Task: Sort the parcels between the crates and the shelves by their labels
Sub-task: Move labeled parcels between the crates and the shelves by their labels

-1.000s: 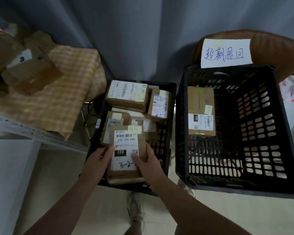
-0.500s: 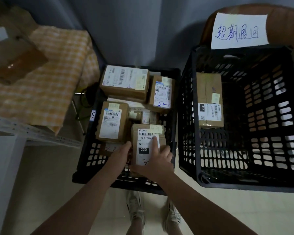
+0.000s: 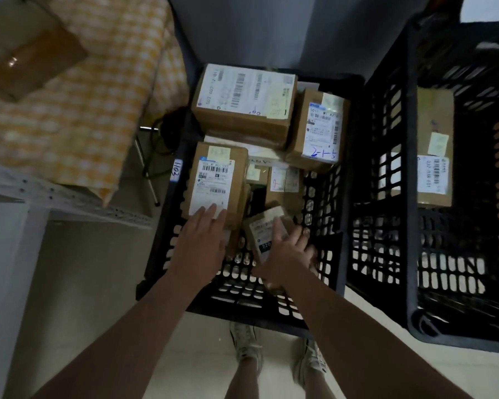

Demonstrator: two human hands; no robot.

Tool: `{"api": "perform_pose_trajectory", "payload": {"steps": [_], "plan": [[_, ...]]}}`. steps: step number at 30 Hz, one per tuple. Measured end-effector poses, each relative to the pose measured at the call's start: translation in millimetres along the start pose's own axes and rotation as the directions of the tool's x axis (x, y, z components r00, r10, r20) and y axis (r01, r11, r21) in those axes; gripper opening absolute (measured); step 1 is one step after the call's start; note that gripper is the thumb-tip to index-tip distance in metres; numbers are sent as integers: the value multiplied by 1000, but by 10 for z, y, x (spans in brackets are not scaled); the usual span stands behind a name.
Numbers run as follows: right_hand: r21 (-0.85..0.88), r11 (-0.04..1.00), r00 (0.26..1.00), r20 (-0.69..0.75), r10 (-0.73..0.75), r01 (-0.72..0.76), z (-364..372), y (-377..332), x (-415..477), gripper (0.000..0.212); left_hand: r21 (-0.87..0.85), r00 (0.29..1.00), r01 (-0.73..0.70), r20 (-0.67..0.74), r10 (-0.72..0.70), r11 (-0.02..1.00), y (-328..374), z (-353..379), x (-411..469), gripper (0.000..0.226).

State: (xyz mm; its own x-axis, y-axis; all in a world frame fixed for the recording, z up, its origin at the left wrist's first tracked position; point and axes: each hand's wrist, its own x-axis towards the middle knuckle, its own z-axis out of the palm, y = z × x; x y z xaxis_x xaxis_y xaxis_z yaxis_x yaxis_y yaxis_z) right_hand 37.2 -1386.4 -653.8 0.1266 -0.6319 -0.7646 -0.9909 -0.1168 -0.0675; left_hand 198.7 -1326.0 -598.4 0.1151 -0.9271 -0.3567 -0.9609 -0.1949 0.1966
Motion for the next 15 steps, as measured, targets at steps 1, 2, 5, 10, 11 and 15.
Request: {"api": "perform_pose_trajectory", "payload": {"steps": [1, 2, 5, 10, 11, 15], "plan": [[-19, 999, 999, 0, -47, 47, -5, -33, 38, 132, 4, 1000, -2, 8, 2, 1000, -3, 42, 10, 58], [-41, 996, 996, 8, -85, 85, -28, -62, 71, 133, 21, 1000, -4, 16, 3, 1000, -6, 85, 26, 59], [-84, 990, 991, 76, -111, 117, -165, -77, 166, 131, 42, 999, 9, 31, -10, 999, -5, 162, 97, 62], [-148, 987, 988, 146, -45, 67, -141, -30, 217, 100, 21, 999, -2, 32, 1, 1000, 1, 175, 154, 61], [-178, 983, 988, 153, -10, 37, -108, -32, 216, 101, 24, 1000, -7, 26, 6, 1000, -3, 186, 154, 61], [-150, 986, 991, 101, 88, -72, -121, -31, 211, 108, 52, 1000, -17, 6, 17, 999, -20, 195, 126, 63]]}}
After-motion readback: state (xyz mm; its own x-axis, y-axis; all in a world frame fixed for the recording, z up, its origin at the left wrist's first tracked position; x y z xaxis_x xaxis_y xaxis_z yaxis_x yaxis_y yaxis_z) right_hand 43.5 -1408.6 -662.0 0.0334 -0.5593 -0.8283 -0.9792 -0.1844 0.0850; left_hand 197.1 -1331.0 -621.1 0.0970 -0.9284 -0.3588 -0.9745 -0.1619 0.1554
